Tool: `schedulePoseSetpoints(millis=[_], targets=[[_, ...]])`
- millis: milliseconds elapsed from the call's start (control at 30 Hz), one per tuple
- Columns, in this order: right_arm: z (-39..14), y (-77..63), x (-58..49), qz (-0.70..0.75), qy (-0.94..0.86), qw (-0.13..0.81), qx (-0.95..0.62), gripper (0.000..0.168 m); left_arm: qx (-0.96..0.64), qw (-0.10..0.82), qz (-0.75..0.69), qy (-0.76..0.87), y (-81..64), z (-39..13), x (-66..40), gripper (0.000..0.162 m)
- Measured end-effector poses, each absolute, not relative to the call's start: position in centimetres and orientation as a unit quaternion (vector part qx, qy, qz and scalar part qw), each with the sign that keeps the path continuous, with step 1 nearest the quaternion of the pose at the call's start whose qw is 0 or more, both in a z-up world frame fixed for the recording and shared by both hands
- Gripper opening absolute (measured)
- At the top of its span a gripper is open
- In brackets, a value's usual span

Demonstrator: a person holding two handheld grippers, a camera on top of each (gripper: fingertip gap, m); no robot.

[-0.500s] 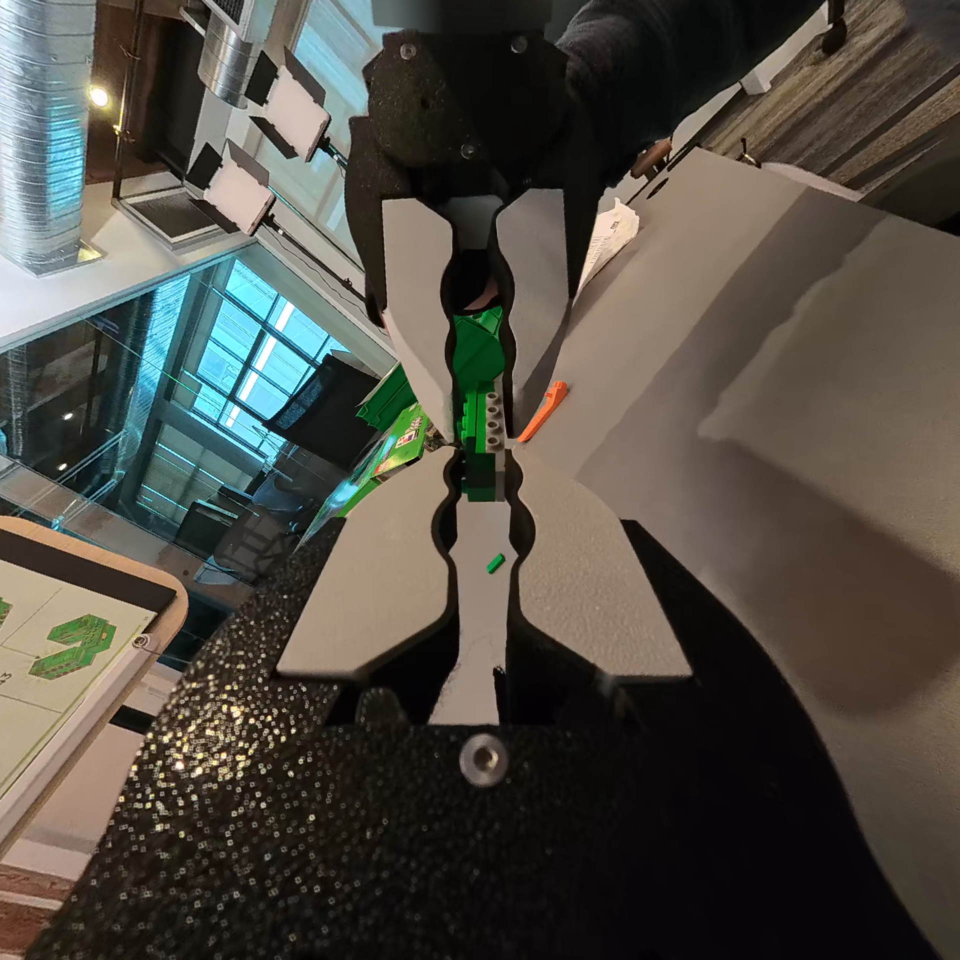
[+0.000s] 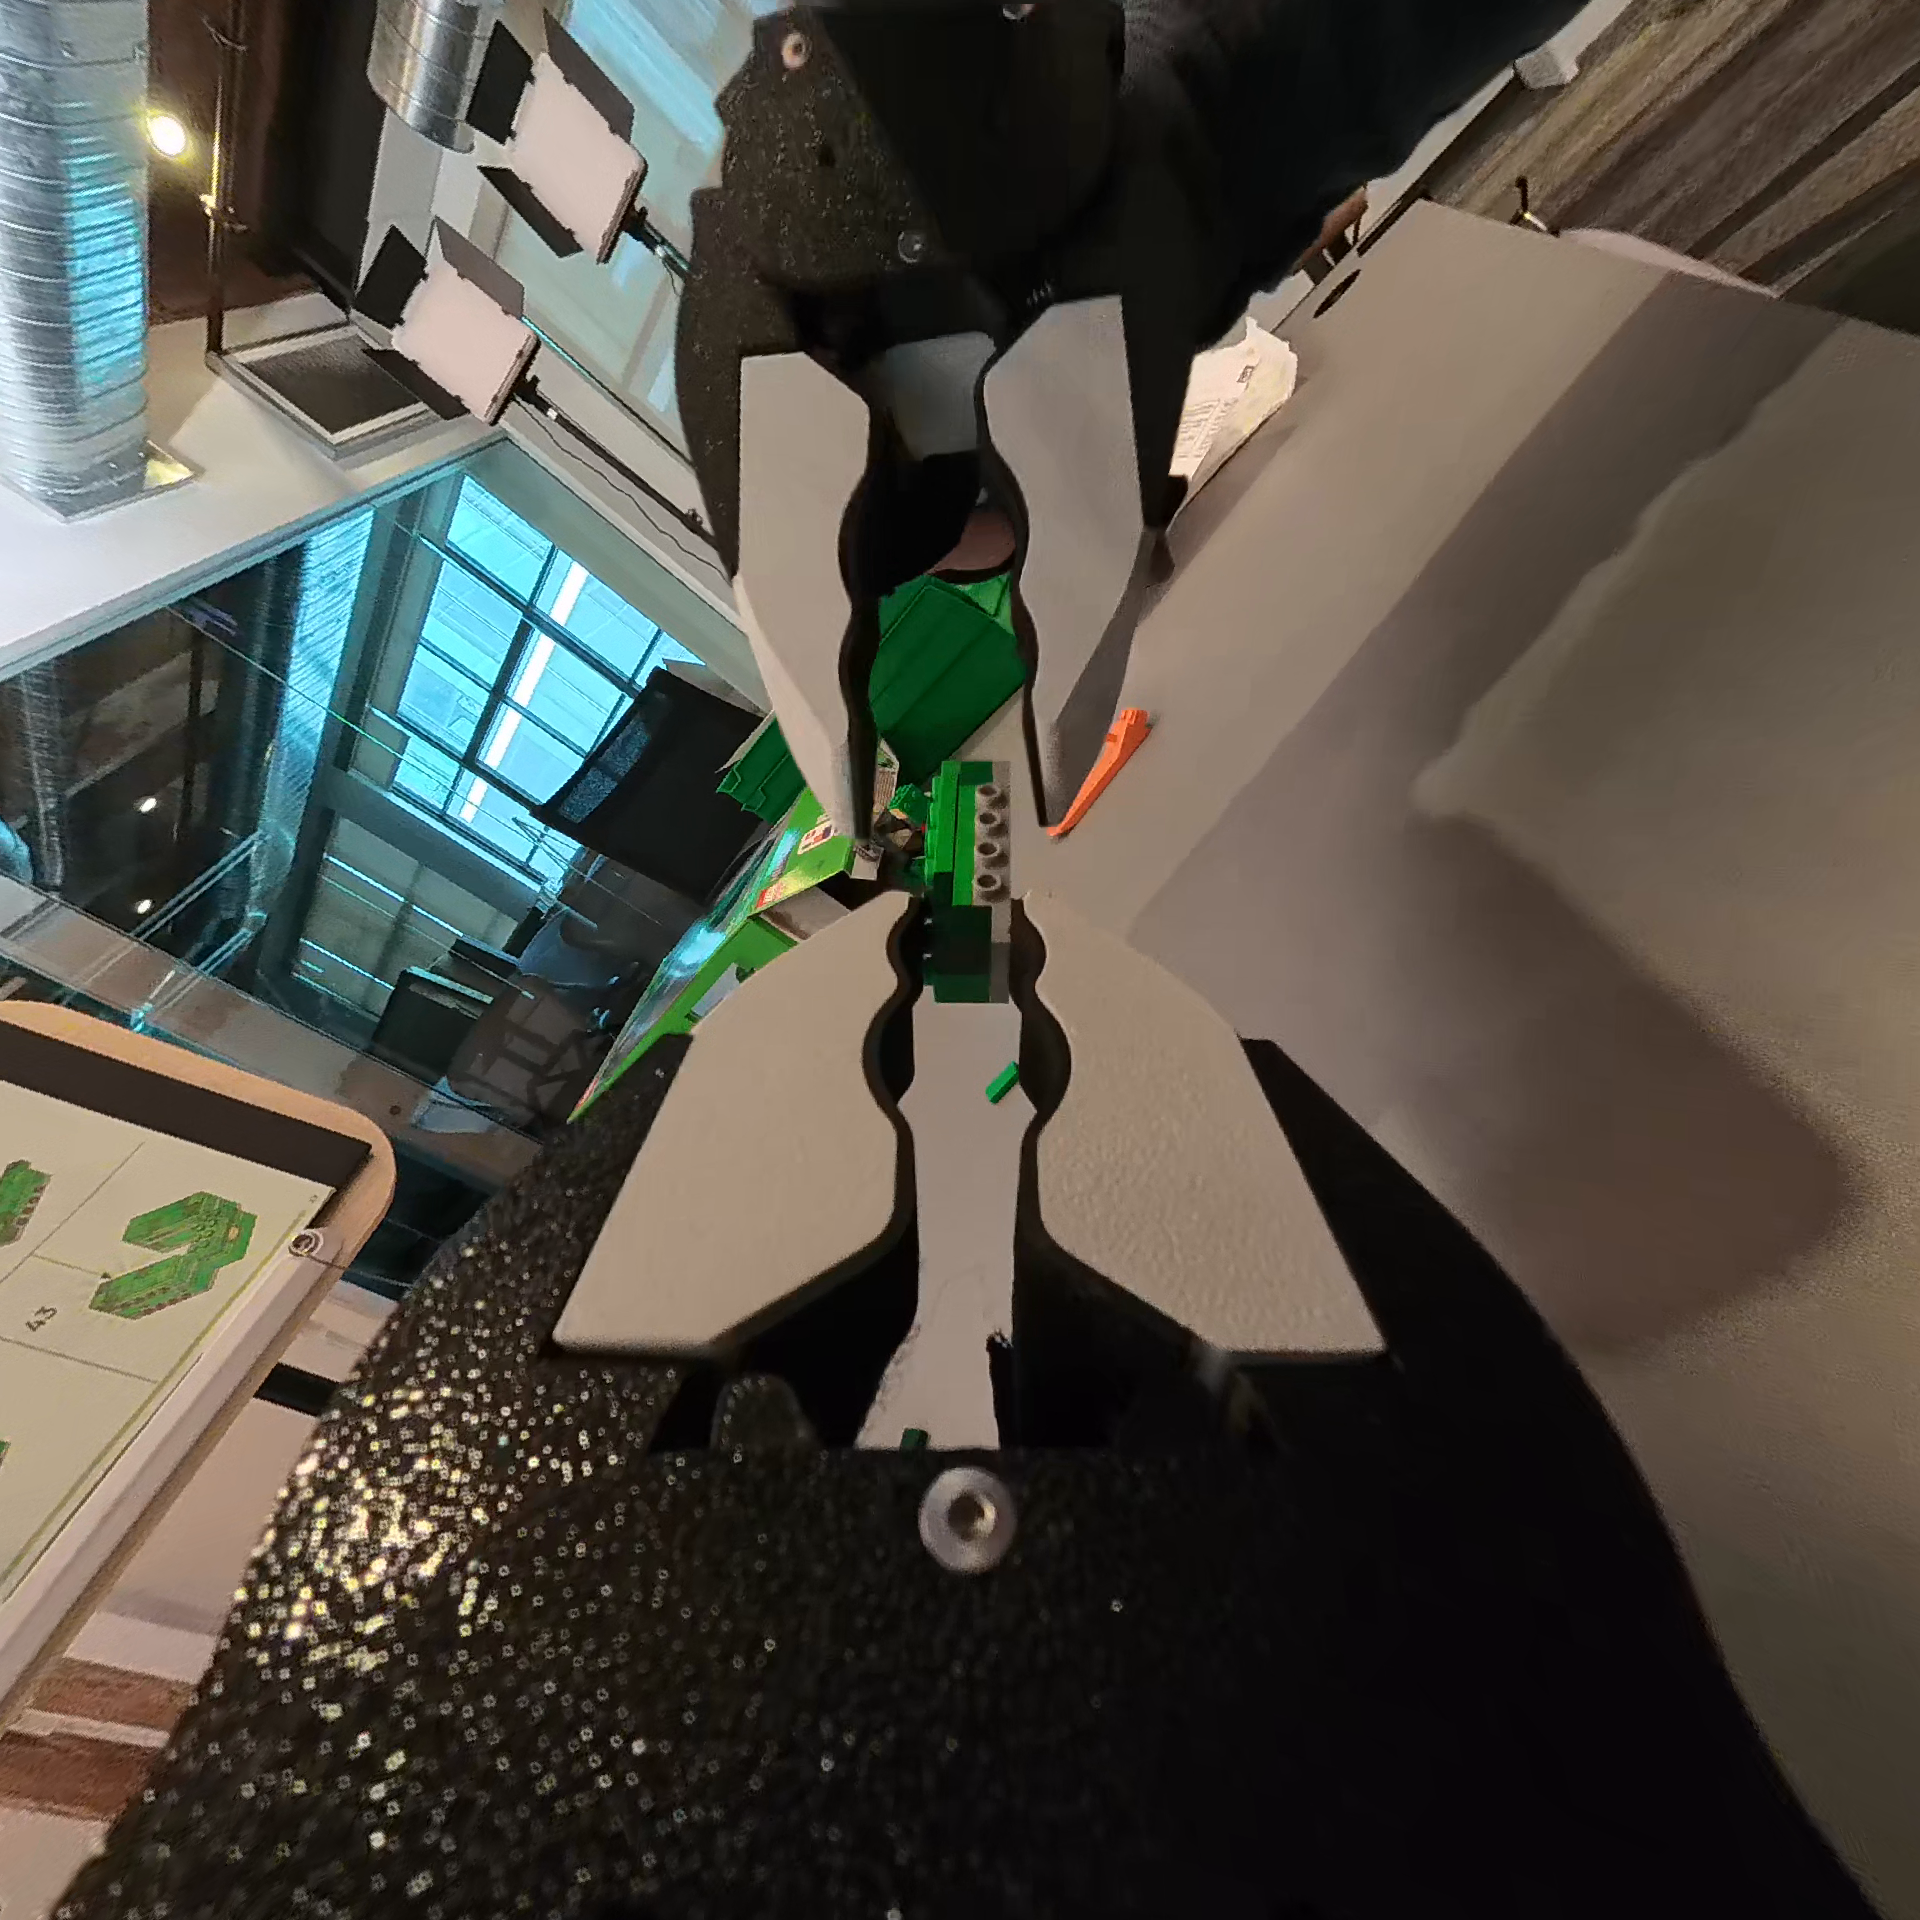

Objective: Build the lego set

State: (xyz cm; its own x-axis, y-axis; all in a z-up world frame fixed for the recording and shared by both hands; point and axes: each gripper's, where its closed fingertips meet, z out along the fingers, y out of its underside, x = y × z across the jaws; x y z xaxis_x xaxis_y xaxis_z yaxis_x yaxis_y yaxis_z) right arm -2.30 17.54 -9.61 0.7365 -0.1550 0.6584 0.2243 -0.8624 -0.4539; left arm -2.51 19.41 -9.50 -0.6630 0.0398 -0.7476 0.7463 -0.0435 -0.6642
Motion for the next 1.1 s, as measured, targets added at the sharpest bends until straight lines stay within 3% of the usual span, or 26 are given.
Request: schedulePoseSetpoints(millis=[33, 267, 433, 533, 633, 700, 833, 1100], targets=[[-9.5, 17.6, -2.4, -0.367, -0.021, 0.263, -0.892, 0.034, 0.307, 0.268, -0.653, 0.639, 19.4, -9.5, -2.5, 0.015], [-10.5, 17.7, -1.8, -0.411, -0.062, 0.191, -0.889, 0.017, 0.302, 0.268, -0.652, 0.641, 19.2, -9.6, -2.5, 0.015], [-10.7, 17.3, -1.0, -0.444, -0.084, 0.154, -0.879, 0.017, 0.281, 0.246, -0.66, 0.652, 18.9, -9.9, -2.0, 0.018], [-9.1, 17.1, -0.2, -0.492, -0.093, 0.154, -0.852, 0.017, 0.231, 0.211, -0.683, 0.66, 18.8, -9.0, -1.4, 0.049], [-7.4, 17.2, 0.3, -0.56, -0.141, 0.13, -0.806, 0.017, 0.193, 0.111, -0.716, 0.661, 19.1, -8.2, -1.9, 0.055], [-6.9, 17.4, 0.5, -0.598, -0.183, 0.101, -0.774, 0.017, 0.17, 0.061, -0.734, 0.655, 19.3, -7.5, -2.0, 0.053], [-7.2, 18.1, 0.5, -0.618, -0.221, 0.083, -0.75, 0.017, 0.165, 0.086, -0.746, 0.639, 19.8, -7.0, -1.3, 0.023], [-6.9, 18.0, 0.8, -0.641, -0.23, 0.07, -0.729, 0.017, 0.149, 0.08, -0.746, 0.644, 19.6, -7.0, -1.0, 0.029]])
